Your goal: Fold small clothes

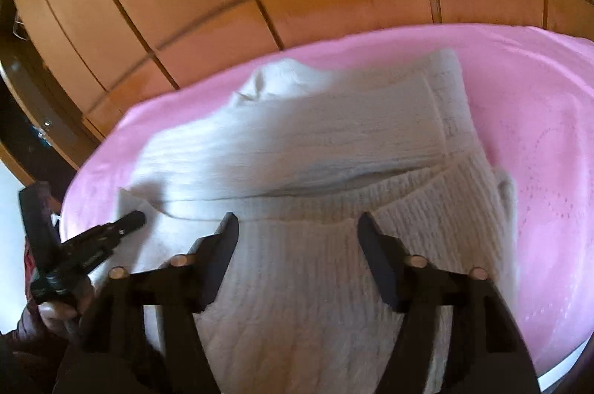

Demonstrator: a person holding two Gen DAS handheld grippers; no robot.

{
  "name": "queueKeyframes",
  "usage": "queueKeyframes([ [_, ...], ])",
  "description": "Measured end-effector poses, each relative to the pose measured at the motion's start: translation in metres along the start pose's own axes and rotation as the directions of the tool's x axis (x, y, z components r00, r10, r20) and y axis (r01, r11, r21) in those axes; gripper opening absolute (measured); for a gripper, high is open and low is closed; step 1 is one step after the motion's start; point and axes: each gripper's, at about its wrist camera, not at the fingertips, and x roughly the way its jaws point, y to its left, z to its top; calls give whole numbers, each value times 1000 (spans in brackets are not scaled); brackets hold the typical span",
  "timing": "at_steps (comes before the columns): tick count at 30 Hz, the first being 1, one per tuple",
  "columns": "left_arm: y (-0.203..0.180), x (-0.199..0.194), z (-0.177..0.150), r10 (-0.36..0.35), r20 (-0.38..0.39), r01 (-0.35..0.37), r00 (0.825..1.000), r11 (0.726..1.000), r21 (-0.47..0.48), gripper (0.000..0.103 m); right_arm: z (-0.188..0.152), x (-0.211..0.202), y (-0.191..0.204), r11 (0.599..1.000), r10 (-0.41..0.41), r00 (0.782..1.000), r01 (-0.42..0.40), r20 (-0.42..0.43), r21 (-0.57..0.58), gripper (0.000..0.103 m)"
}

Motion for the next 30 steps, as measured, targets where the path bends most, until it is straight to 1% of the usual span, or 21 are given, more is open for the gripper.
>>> queueKeyframes([
  [2, 4, 1, -2, -11, -5, 11, 1000, 1000, -10, 3, -9, 13, 7, 998, -54, 998, 53, -38, -44, 60],
  [3, 5, 1, -4, -18, -4, 18, 1000, 1000, -16, 3, -11, 22, 11, 994, -89, 994, 85, -57, -67, 37],
  [4, 2, -1, -3, -20, -1, 20, 1000, 1000, -16, 3, -14, 28, 12, 988, -134, 989, 128, -65, -90, 21],
  [5, -1, -3, -2, -20, 7, 20, 1000, 1000, -12, 3, -14, 31, 13, 984, -157, 986, 151, -55, -99, 8],
  [6, -2, -6, -2, -20, 18, 20, 1000, 1000, -9, 3, -11, 29, 13, 986, -147, 988, 143, -43, -89, 5],
  [7, -4, -10, -1, -23, 28, 23, 999, 1000, -10, 3, -8, 24, 14, 986, -143, 989, 140, -28, -85, 4],
  [11, -7, -32, 10, -37, 106, 40, 994, 999, -28, 3, 7, -5, 20, 988, -121, 990, 128, 77, -83, 4],
  [13, -8, -31, 16, -26, 117, 29, 993, 999, -25, 3, 11, -8, 21, 987, -126, 986, 135, 105, -82, 4],
  [14, -9, -27, 17, -15, 113, 17, 993, 1000, -22, 3, 12, -2, 19, 987, -136, 985, 144, 101, -76, 4],
  [15, -9, -17, 18, -4, 90, 5, 996, 1000, -19, 3, 8, 6, 13, 987, -145, 986, 150, 75, -61, 4],
  [17, -7, 8, 16, 35, 14, -35, 999, 999, -26, 3, 1, 33, 4, 984, -169, 986, 169, 9, -51, 4],
  [18, -6, 18, 14, 48, -24, -48, 999, 998, -31, 3, -1, 41, 2, 984, -174, 985, 173, -6, -48, 4],
  [19, -5, 25, 9, 49, -48, -51, 998, 998, -32, 3, -4, 46, 1, 983, -176, 984, 176, 2, -46, 4],
  [21, -7, 15, 7, 63, -20, -64, 998, 998, -15, 4, -5, 43, 2, 983, -179, 984, 179, 15, -42, 5],
  [22, -6, 12, 6, 59, -21, -59, 998, 998, -16, 4, -4, 42, 0, 984, -174, 985, 174, 14, -30, 5],
  [23, -3, 6, 6, 47, -21, -47, 999, 999, -26, 4, -5, 42, -2, 986, -164, 986, 165, 14, -19, 5],
  [24, 2, -2, 5, 45, -8, -45, 999, 998, -41, 7, -5, 42, -3, 987, -162, 987, 162, 16, -18, 5],
  [25, 6, -10, 4, 59, 7, -58, 998, 997, -52, 9, -5, 42, -3, 986, -162, 987, 163, 18, -19, 5],
  [28, 27, -31, 3, 109, 48, -104, 993, 990, -92, 10, -5, 42, -1, 985, -168, 986, 168, 23, -22, 6],
  [29, 32, -34, 3, 111, 48, -106, 993, 989, -108, 26, -5, 41, -1, 985, -168, 985, 169, 23, -20, 7],
  [30, 37, -38, 2, 108, 44, -102, 993, 987, -123, 50, -4, 43, 0, 985, -169, 985, 169, 23, -20, 7],
])
